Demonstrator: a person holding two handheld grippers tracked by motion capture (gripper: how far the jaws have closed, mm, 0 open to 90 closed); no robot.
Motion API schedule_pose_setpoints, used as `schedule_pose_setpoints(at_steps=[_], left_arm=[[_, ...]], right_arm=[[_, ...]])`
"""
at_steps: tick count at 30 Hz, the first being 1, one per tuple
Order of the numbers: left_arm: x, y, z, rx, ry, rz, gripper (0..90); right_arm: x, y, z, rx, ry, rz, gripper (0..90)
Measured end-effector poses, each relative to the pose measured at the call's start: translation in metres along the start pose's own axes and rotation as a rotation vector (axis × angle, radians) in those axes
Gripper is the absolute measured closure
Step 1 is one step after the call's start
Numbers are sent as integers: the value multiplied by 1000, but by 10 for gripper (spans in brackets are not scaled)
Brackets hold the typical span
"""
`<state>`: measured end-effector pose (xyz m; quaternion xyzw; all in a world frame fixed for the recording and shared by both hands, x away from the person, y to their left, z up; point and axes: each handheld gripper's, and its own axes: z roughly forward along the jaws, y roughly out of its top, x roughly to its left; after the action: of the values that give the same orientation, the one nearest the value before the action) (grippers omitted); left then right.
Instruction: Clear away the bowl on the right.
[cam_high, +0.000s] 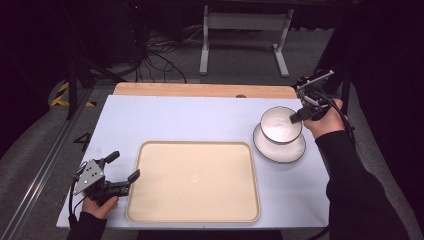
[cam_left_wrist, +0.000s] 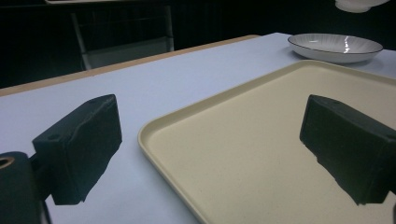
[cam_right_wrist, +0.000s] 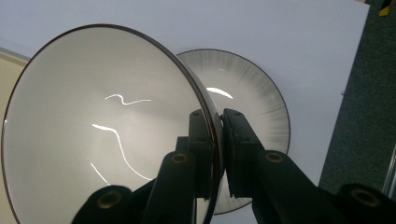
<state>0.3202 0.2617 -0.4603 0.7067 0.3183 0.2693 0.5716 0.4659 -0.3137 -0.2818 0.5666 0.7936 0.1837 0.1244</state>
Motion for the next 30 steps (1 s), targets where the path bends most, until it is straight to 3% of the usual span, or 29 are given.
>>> schedule_pose_setpoints(at_steps=[30], left_arm=[[0,0,0,-1,-1,-2,61]], right_arm=[[107,15,-5,-18,173,-234,821]])
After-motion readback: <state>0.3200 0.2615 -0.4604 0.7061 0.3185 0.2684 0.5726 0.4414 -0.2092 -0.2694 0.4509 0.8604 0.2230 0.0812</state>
